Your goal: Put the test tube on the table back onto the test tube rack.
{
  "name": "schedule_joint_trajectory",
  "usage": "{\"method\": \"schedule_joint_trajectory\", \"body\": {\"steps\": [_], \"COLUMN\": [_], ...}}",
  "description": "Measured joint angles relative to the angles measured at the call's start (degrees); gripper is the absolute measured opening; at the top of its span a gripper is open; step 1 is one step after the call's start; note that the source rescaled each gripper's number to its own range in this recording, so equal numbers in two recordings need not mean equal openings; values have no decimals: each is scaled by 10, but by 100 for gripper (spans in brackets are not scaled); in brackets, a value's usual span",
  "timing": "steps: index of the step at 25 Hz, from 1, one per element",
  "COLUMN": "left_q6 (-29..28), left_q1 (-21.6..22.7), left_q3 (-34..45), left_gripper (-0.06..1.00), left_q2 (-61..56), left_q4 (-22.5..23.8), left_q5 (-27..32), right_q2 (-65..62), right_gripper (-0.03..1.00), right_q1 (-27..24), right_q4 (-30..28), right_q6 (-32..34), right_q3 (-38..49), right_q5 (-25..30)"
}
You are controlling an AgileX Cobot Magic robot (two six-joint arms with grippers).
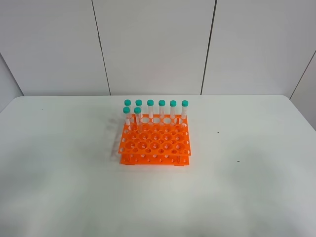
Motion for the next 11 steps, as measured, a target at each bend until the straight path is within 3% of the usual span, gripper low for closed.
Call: {"method": "schedule_joint_trajectory", "body": {"steps": [11], "left_q6": [0], "left_q1": [0], "left_q3": [1], "left_gripper": [93], "left_q2": [0], "left_q4": [0], "left_q5": [0], "right_q2": [0], "right_gripper": [100], "right_q1": [0], "right_q4": [0], "right_q6": [0], "right_q3": [0], "right_q5": [0]}}
